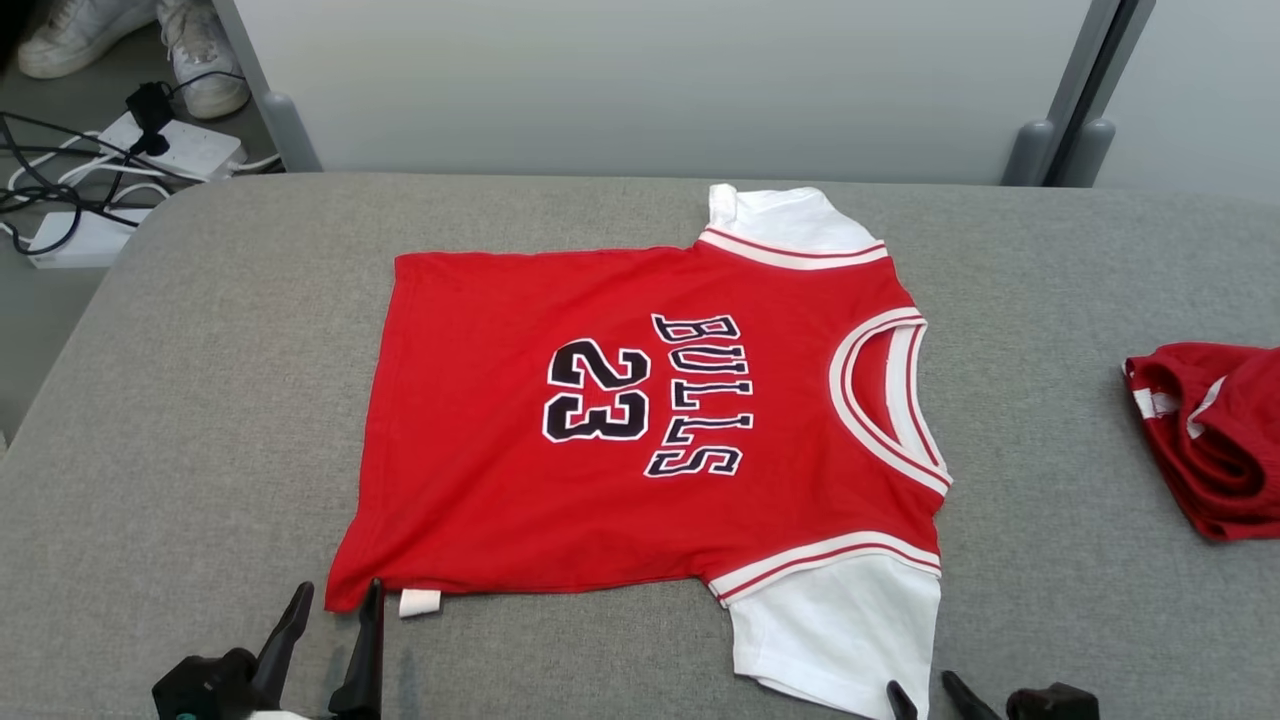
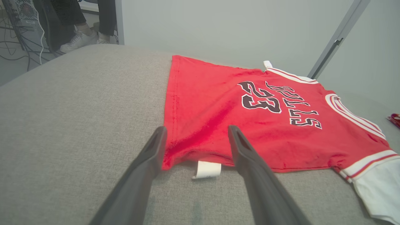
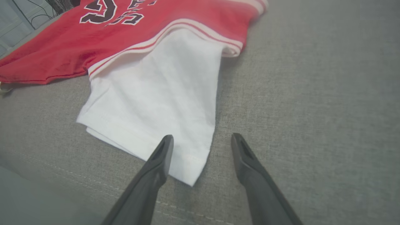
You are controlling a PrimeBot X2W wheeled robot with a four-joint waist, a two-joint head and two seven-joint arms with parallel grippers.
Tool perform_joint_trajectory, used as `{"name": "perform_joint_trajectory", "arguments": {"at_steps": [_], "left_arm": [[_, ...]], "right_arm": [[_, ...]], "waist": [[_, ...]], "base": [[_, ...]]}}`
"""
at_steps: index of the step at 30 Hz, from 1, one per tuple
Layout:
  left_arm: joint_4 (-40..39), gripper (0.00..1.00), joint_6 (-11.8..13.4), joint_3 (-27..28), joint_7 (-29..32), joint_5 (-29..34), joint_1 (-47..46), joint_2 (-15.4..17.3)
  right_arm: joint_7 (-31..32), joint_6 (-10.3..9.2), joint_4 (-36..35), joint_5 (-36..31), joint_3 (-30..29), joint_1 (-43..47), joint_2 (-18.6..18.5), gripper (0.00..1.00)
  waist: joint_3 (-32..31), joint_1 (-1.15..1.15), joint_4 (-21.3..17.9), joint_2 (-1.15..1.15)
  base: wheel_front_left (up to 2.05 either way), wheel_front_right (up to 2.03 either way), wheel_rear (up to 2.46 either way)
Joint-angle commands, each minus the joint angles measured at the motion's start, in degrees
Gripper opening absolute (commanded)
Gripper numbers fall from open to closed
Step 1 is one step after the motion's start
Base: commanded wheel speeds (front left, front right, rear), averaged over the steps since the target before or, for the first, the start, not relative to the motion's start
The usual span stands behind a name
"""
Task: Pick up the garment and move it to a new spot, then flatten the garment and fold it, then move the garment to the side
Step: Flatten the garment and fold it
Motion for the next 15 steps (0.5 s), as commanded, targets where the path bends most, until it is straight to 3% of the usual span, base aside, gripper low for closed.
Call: {"name": "perform_joint_trajectory", "arguments": {"at_steps": [1, 8, 9, 10, 11, 15], "left_arm": [[-1.17, 1.00, -0.39, 1.61, -0.35, -0.52, -2.96, 1.18], [-1.07, 1.00, -0.39, -0.19, -0.35, -1.15, -4.14, 1.40], [-1.08, 1.00, -0.39, -0.39, -0.35, -1.27, -4.25, 1.42], [-1.10, 1.00, -0.39, -0.58, -0.35, -1.40, -4.35, 1.46], [-1.10, 1.00, -0.39, -0.78, -0.35, -1.57, -4.42, 1.52], [-0.16, 1.00, -0.39, -2.75, -0.35, -3.43, -4.78, 2.13]], "right_arm": [[-0.58, 0.25, -0.37, 0.72, 1.35, -1.87, 0.17, 0.80], [-0.68, 0.25, 4.34, 2.67, 4.78, -5.15, 0.87, 0.47], [-0.69, 0.25, 4.95, 2.95, 5.08, -5.48, 0.86, 0.31], [-0.70, 0.25, 5.59, 3.22, 5.41, -5.79, 0.85, 0.05], [-0.71, 0.25, 6.09, 3.59, 5.72, -6.08, 0.86, 0.00], [-0.77, 0.25, 7.07, 4.94, 5.99, -6.75, 0.08, 0.00]], "waist": [[0.34, 0.00, 0.30, 0.00], [1.70, 0.00, 1.43, 0.00], [1.83, 0.00, 1.55, 0.00], [1.94, 0.00, 1.66, 0.00], [2.03, 0.00, 1.74, 0.00], [2.36, 0.00, 1.81, 0.00]], "base": [[0.00, 0.00, 0.00], [0.00, 0.00, 0.00], [0.00, 0.00, 0.00], [0.00, 0.00, 0.00], [0.00, 0.00, 0.00], [0.00, 0.00, 0.00]]}}
